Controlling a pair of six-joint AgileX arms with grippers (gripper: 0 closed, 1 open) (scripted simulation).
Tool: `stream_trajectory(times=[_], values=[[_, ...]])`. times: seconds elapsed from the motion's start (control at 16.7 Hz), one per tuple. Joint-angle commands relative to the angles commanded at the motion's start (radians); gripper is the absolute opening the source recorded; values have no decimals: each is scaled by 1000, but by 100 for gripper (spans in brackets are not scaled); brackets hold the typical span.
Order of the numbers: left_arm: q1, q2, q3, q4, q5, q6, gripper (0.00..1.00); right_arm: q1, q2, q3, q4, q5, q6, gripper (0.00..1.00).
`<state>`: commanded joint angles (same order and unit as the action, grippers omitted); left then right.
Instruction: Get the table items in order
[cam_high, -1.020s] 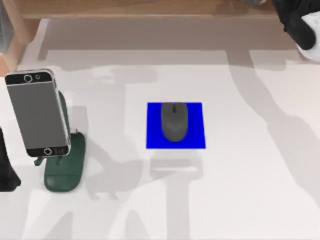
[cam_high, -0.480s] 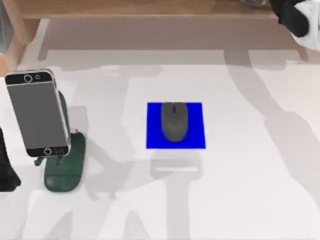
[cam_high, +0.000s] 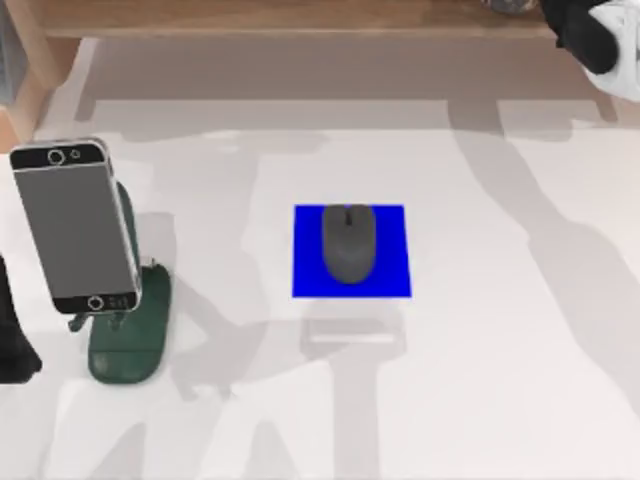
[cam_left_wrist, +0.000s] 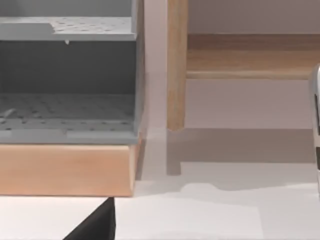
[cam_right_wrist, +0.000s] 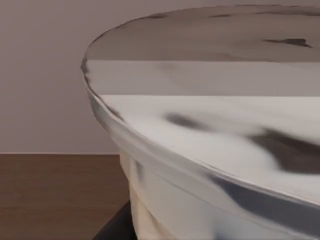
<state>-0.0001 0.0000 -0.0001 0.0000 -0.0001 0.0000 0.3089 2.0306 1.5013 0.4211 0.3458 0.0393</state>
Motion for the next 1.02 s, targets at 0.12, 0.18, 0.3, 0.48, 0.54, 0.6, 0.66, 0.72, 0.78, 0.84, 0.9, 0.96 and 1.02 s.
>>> stream_trajectory(times=[0.12, 0.18, 0.3, 0.48, 0.54, 0.6, 0.66, 0.72, 0.78, 0.84, 0.9, 0.96, 1.02], values=[[0, 0, 0, 0, 0, 0, 100, 0, 0, 0, 0, 0, 0, 15], [0, 0, 0, 0, 0, 0, 100, 0, 0, 0, 0, 0, 0, 23], [0, 0, 0, 0, 0, 0, 100, 0, 0, 0, 0, 0, 0, 38], [0, 0, 0, 0, 0, 0, 100, 0, 0, 0, 0, 0, 0, 60], [0, 0, 0, 0, 0, 0, 100, 0, 0, 0, 0, 0, 0, 68], [0, 0, 0, 0, 0, 0, 100, 0, 0, 0, 0, 0, 0, 75], [0, 0, 0, 0, 0, 0, 100, 0, 0, 0, 0, 0, 0, 83], [0, 0, 0, 0, 0, 0, 100, 0, 0, 0, 0, 0, 0, 90], [0, 0, 0, 0, 0, 0, 100, 0, 0, 0, 0, 0, 0, 98], [0, 0, 0, 0, 0, 0, 100, 0, 0, 0, 0, 0, 0, 100], [0, 0, 0, 0, 0, 0, 100, 0, 0, 0, 0, 0, 0, 100], [0, 0, 0, 0, 0, 0, 100, 0, 0, 0, 0, 0, 0, 100], [0, 0, 0, 0, 0, 0, 100, 0, 0, 0, 0, 0, 0, 100]])
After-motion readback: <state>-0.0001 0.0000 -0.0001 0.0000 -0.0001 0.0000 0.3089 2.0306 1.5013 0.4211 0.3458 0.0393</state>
